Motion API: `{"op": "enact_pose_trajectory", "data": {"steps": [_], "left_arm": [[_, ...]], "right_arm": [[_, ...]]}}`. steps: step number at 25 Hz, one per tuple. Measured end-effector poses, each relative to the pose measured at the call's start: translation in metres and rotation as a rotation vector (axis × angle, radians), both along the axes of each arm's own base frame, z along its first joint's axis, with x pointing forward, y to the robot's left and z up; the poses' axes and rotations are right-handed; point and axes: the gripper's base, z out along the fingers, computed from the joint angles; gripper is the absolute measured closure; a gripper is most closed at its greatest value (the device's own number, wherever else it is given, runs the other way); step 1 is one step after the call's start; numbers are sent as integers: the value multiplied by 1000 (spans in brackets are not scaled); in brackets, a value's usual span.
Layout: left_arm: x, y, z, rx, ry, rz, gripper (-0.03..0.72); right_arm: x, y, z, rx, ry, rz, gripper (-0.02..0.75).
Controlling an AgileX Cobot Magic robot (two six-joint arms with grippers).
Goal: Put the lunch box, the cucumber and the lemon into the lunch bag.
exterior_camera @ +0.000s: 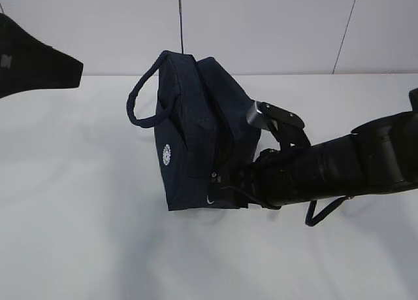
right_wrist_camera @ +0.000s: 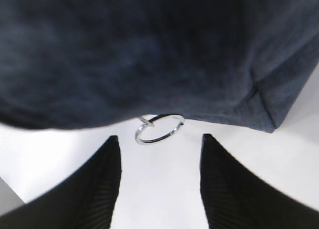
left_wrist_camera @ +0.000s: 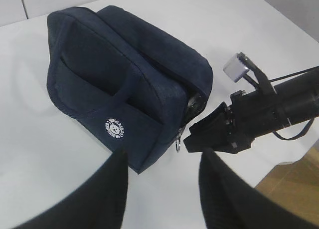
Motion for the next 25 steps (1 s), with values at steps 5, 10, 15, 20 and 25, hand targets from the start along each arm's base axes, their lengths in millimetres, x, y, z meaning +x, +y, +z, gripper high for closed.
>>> {"op": "enact_pose_trajectory", "data": {"steps": [5,10,15,20,25], "left_arm": [[0,0,0,0,0,0,367],[0,0,0,0,0,0,367],[1,-1,-1,-2,5,0,367],[1,-1,-1,-3,6,0,367],[1,-1,-1,-3,6,0,381]], "right_arm": [[12,7,-4,16,-2,11,356],[18,9,-3,15,-12,7,356],[21,9,-16,-13,15,-4,363],[22,10,-18,-17,17,-6,475],[22,11,-18,-14,16,0,557]]}}
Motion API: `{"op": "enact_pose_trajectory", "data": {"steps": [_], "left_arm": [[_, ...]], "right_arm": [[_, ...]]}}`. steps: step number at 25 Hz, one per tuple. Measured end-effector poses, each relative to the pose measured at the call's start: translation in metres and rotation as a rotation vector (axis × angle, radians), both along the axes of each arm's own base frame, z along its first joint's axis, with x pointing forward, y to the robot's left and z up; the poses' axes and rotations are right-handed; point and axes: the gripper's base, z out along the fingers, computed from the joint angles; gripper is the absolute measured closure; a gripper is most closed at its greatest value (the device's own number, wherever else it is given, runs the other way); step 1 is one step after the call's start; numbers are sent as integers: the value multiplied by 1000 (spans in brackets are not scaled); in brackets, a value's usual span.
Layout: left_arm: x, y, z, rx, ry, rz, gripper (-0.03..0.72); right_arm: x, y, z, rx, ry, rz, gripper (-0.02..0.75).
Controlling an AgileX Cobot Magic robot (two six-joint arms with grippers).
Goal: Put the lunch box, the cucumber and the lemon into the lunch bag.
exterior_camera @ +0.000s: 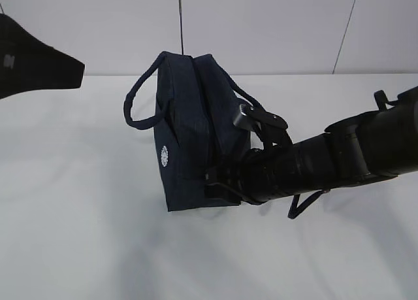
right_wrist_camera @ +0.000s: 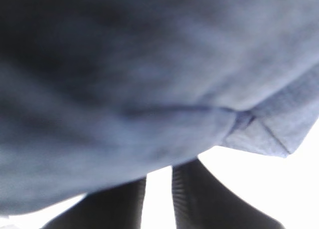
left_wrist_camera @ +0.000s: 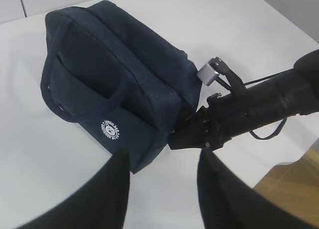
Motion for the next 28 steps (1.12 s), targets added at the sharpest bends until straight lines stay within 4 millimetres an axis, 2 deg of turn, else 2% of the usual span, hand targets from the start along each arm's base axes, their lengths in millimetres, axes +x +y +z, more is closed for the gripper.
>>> {"op": "enact_pose_trajectory", "data": {"steps": [12,18,28], "left_arm": [[0,-1,0,-12,7,1,384],[0,-1,0,-12,7,1,384],[0,-1,0,-15,8,1,384]], "right_arm": [[-4,0,2,-10,-11,47,733],[-12,-3,11,-26,-6,72,738],[-27,-10,36,-31,-59,99,738]]}}
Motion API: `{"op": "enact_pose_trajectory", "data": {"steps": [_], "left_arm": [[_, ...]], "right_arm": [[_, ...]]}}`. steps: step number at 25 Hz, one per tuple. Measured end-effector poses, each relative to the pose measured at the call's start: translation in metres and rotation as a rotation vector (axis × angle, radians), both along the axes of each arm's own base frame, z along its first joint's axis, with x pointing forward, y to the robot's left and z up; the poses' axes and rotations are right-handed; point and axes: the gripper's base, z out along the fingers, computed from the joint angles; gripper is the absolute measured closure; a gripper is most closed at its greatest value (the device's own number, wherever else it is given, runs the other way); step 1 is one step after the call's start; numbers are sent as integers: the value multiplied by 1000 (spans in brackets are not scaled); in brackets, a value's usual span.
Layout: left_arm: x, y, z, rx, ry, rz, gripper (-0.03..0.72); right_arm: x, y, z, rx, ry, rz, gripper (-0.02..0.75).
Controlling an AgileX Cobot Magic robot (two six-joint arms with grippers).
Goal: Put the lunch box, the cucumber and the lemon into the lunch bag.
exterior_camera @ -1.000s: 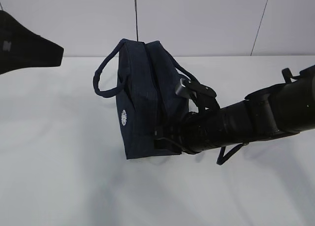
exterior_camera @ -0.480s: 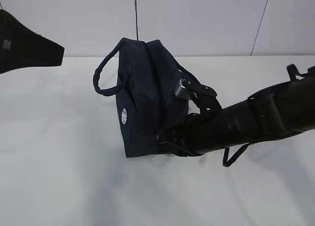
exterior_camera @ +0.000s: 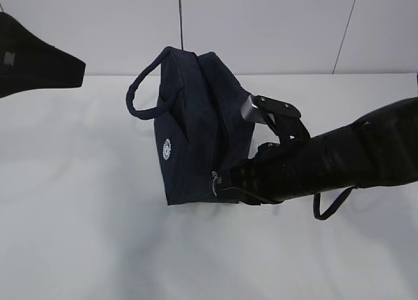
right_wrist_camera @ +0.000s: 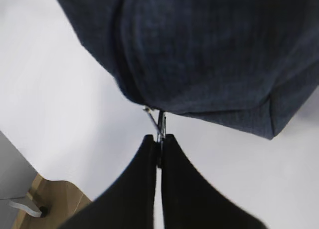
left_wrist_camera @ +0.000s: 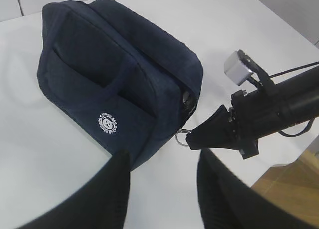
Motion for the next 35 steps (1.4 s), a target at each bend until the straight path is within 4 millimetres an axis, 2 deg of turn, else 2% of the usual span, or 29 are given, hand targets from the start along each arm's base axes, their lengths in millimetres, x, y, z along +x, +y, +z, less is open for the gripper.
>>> {"op": "enact_pose_trajectory", "data": {"steps": [20,25,35], "left_arm": [[1,-2,-5,15,37,-14,386],[0,-2,-5,18,41,-16,386],[1,-3,-9,34,72,-29,386]], "right_arm": [[-15,-6,49,23,-131,57,738],[-13,-5,62,32,-171,64,738],[-9,-2,72,36,-203,82,738]]}}
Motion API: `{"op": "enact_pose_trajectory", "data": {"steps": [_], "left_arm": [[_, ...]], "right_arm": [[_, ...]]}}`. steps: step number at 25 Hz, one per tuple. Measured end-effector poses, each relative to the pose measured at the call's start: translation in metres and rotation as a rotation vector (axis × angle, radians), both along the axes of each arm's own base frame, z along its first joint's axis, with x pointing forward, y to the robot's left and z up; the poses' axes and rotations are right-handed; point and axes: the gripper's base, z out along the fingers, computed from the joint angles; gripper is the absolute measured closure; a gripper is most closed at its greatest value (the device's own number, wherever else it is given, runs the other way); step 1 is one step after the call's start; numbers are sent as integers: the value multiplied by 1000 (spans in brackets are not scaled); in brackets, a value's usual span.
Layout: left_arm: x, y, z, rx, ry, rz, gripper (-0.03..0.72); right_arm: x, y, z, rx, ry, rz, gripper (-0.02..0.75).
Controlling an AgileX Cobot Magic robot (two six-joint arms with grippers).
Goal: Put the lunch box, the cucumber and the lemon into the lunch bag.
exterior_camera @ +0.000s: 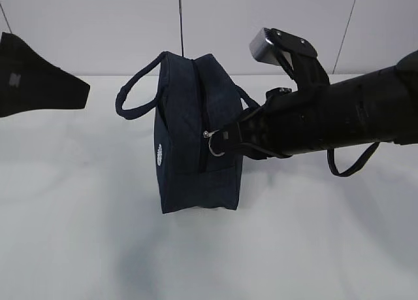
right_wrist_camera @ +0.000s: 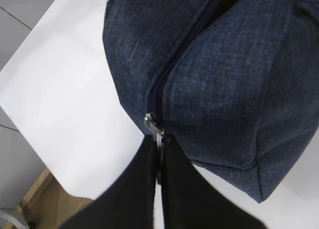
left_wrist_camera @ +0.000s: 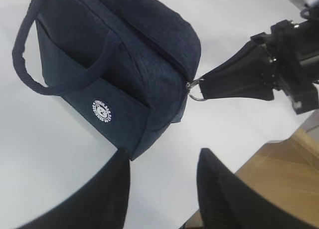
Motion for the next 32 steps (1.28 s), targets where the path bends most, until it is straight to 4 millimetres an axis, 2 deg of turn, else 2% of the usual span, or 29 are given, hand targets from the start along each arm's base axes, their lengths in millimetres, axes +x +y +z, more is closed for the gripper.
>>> {"op": "enact_pose_trajectory", "data": {"steps": [4,12,19,22,28,32], "left_arm": [[10,-6,-12,24,48,-1,386],[42,-25,-48,57,101,-23,382],[62,-44,-76,-2,156,-64,297],[67,-48,-84,-9,167,-63,269],[73,-52,-90,-20,156,-36,260],[78,-63,-104,1,152,-13,260]], "right_arm": [[-3,1,-1,-9,9,35,738],[-4,1,-2,-15,15,47,738],[-4,1,-2,-14,16,46,738],[-4,1,-2,-14,16,46,738],[-4,1,-2,-14,16,46,738],[-4,1,-2,-14,16,46,738]]}}
